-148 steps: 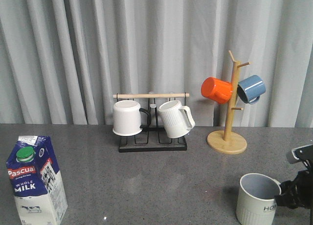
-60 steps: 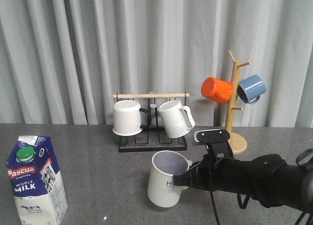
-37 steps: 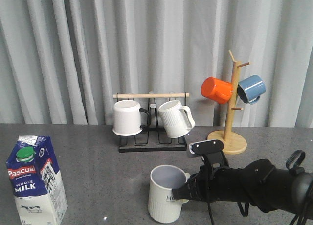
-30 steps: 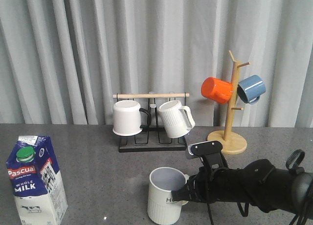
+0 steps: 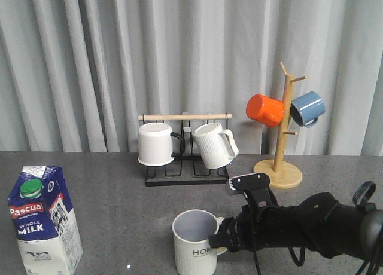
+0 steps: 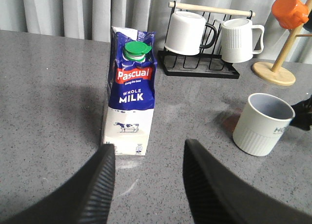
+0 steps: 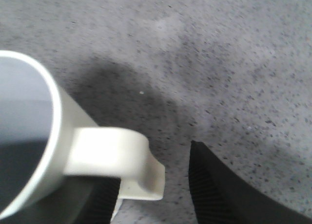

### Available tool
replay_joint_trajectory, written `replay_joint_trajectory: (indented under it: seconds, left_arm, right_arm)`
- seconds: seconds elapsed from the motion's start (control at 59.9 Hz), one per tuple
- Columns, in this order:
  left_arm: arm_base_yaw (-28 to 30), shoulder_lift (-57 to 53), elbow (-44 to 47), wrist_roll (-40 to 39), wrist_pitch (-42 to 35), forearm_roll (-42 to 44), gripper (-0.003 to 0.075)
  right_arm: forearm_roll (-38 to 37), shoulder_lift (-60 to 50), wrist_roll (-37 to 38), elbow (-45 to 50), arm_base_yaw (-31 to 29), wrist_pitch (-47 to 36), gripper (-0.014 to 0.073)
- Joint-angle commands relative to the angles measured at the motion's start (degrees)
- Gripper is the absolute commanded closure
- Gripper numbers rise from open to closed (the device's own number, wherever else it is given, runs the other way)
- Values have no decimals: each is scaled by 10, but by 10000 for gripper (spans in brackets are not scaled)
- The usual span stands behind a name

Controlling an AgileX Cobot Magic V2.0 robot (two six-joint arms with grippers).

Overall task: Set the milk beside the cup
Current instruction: 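Slide the white HOME mug with the right gripper toward the table center, then release the mug and withdraw the right gripper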

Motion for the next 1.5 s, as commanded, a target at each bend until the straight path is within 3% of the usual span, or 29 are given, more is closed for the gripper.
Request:
replay_joint_trajectory:
  seconds: [0.0,0.284,0.518,0.702,0.919,1.236,1.487]
  left_arm:
    - [-2,9,-19,1,-36,-5,392]
    - [-2,9,-19,1,-36,-5,392]
    - [-2,9,-19,1,-36,-5,392]
    - [-2,9,-19,1,-12,-5,392]
    - [-2,9,-19,1,7,-5,392]
    - [-2,79,-74,9,70,-6,370]
    - [-2,230,-226,61,140,-6,220]
  right_arm:
    - [-2,-49,0,-18,-1,12,254]
    - [-144,-107,113,-18,-1,66,254]
    - [-289,-165,249,-13,0,225,261]
    - [-291,-287,248,93,0,206,350]
    - [-293,-482,247,255,0,172,605]
    - [-321,-679,254,413,0,184,599]
    - [-341,-704,272,474,0,184,599]
